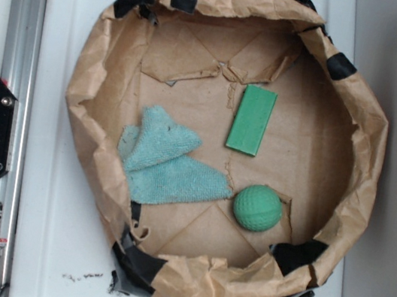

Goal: Grab the green ball.

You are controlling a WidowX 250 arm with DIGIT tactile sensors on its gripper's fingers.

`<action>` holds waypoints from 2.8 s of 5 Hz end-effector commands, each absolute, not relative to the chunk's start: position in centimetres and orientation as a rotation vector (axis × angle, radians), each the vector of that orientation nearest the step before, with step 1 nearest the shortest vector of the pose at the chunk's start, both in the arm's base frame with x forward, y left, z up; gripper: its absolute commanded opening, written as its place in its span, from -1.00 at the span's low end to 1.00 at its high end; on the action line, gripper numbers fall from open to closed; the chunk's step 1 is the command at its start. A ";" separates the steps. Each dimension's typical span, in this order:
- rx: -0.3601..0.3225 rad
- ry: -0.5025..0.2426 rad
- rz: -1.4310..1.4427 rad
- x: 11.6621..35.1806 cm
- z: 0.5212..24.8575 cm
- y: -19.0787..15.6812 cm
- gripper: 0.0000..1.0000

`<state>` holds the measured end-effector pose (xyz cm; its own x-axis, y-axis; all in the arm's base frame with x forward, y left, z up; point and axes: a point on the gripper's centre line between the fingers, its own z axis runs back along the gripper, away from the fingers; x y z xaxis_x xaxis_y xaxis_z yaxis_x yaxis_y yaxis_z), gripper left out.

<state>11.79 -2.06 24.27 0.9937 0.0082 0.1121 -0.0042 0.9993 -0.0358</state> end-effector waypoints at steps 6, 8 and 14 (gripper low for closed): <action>-0.247 -0.299 -0.719 28.5 14.2 -3.5 1.00; -0.227 -0.237 -0.799 30.3 8.7 -7.8 1.00; -0.126 -0.299 -0.489 27.2 16.1 -3.6 -1.00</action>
